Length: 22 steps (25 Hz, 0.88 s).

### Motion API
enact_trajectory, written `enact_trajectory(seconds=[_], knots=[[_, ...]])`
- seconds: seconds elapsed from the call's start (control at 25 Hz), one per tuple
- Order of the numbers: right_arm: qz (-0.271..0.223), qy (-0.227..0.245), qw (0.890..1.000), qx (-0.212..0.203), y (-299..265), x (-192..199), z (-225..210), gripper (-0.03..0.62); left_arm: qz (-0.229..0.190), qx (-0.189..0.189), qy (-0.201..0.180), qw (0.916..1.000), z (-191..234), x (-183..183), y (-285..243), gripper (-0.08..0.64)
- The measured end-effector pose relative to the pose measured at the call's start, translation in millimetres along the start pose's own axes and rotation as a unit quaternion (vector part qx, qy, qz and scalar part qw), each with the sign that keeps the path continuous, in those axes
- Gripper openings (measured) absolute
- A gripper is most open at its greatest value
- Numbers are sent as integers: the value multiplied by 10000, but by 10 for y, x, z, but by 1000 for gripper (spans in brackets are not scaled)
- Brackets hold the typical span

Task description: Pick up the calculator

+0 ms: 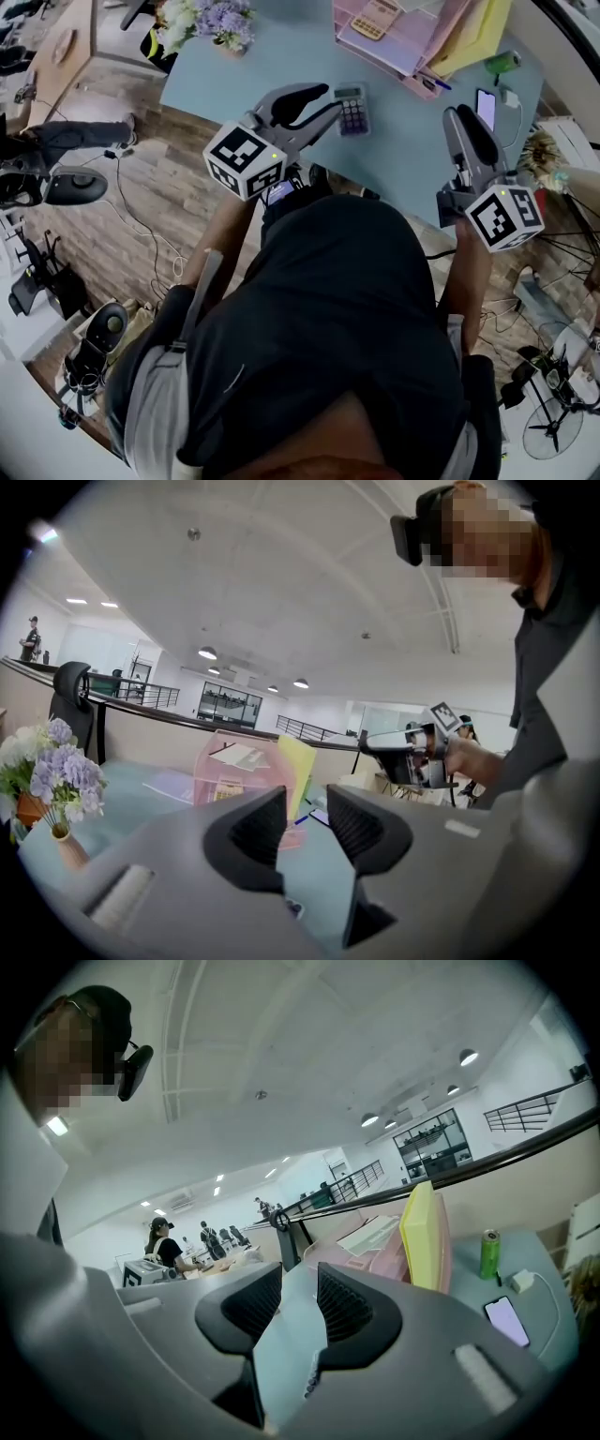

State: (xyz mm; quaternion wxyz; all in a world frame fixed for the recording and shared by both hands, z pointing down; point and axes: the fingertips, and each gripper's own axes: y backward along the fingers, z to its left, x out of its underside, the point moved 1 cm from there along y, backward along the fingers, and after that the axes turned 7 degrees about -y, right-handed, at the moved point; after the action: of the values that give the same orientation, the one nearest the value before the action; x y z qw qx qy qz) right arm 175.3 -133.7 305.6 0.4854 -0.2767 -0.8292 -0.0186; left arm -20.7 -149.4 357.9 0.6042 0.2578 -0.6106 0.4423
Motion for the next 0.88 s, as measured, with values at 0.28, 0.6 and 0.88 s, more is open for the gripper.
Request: enact_trajectory(seconds=[0.28, 0.6, 0.88], knots=[[-182, -69, 9994, 271, 44, 39, 35, 118, 140, 370, -17, 9992, 86, 85, -111, 187], [-338, -132, 9968, 706, 129, 114, 74, 118, 364, 716, 81, 9967, 237, 295, -193, 187], [-251, -243, 9950, 933, 112, 248, 54, 118, 618, 831, 233, 9944, 410, 569, -328, 188]])
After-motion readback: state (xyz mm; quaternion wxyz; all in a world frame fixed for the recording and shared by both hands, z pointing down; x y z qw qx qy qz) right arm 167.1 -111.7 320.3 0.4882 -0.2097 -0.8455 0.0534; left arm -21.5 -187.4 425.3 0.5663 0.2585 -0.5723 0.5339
